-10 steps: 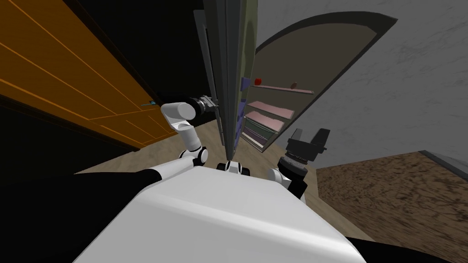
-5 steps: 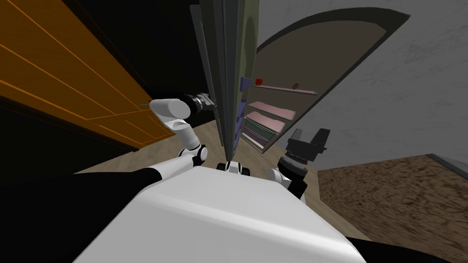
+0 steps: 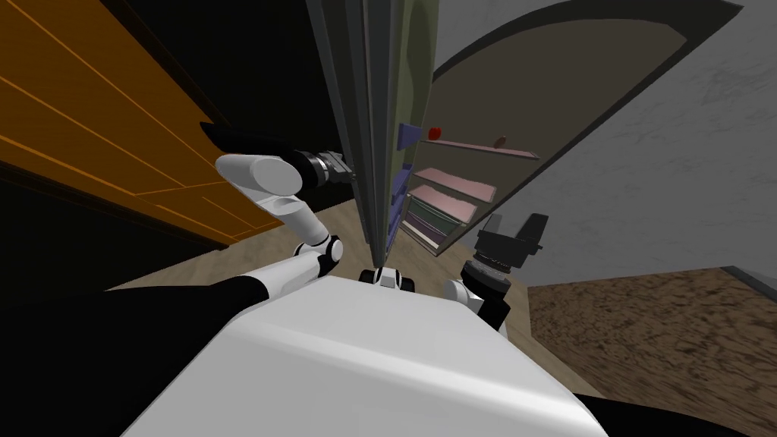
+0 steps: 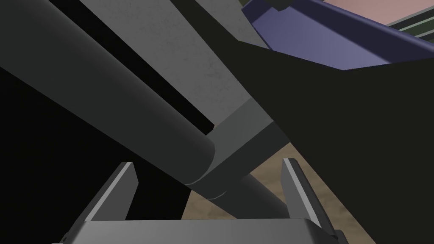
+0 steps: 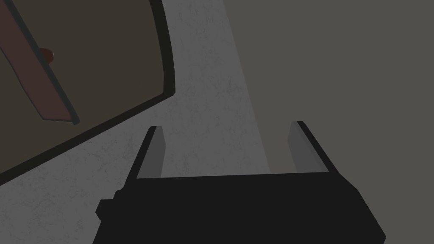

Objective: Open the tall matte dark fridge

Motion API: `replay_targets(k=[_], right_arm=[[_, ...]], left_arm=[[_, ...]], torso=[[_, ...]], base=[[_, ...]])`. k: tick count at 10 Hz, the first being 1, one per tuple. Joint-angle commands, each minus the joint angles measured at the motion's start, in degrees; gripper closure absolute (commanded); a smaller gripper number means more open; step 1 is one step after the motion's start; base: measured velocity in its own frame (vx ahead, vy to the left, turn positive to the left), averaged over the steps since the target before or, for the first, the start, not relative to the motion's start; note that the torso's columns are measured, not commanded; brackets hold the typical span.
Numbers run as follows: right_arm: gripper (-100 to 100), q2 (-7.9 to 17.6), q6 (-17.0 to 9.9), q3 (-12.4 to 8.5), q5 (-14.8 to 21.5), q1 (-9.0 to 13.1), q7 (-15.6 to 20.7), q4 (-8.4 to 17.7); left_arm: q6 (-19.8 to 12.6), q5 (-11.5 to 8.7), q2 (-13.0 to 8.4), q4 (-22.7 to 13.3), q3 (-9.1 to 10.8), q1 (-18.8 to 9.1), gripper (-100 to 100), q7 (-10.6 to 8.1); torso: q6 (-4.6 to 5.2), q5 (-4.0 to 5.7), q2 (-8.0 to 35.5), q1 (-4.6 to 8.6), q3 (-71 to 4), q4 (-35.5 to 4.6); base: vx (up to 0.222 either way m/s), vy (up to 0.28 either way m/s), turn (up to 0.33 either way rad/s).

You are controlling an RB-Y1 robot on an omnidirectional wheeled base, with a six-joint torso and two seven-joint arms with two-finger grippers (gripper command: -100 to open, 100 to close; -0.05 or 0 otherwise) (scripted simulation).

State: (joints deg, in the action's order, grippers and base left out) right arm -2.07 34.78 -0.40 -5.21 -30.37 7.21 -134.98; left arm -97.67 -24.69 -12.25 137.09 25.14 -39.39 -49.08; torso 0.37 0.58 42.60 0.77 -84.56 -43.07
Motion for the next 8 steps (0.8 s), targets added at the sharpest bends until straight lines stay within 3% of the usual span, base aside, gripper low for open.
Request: replay_targets(k=[1,2,3,4,5,8], right_arm=[[0,0.0,0.0,0.0,0.0,0.0,0.0,0.0],[0,0.0,0.0,0.0,0.0,0.0,0.0,0.0],[0,0.0,0.0,0.0,0.0,0.0,0.0,0.0],[0,0.0,0.0,0.0,0.0,0.0,0.0,0.0],[0,0.0,0.0,0.0,0.0,0.0,0.0,0.0],[0,0.0,0.0,0.0,0.0,0.0,0.0,0.0]], left_arm=[[-1.2,-0.1,-0.5,2.3,0.2,-2.0,-100,-1.39],[-3.2,-0.4,-1.0,3.5,0.54,-2.8,-100,-2.2],[-3.2,-0.4,-1.0,3.5,0.54,-2.8,-100,-2.2],[-4.5,0.0,-0.8,2.5,0.17,-1.5,-100,-1.8],[-4.9,0.0,-0.8,2.4,0.17,-1.2,0,-1.81],[-5.6,0.0,-0.7,2.1,0.07,-0.6,0,-1.69]], torso=[[0.04,0.08,0.0,0.14,0.0,-0.1],[0.06,0.12,0.1,0.2,0.0,-0.1],[0.07,0.18,0.1,0.25,0.0,-0.2],[0.09,0.2,0.1,0.25,0.0,-0.2],[-0.06,-0.02,0.1,0.05,0.1,0.1],[-0.36,-0.5,-0.1,-0.71,0.1,0.5]], base=[[0.023,0.002,0.002],[0.026,-0.007,0.014],[0.026,-0.001,0.005],[0.006,0.012,0.02],[-0.003,0.008,0.012],[0.0,0.0,0.0]])
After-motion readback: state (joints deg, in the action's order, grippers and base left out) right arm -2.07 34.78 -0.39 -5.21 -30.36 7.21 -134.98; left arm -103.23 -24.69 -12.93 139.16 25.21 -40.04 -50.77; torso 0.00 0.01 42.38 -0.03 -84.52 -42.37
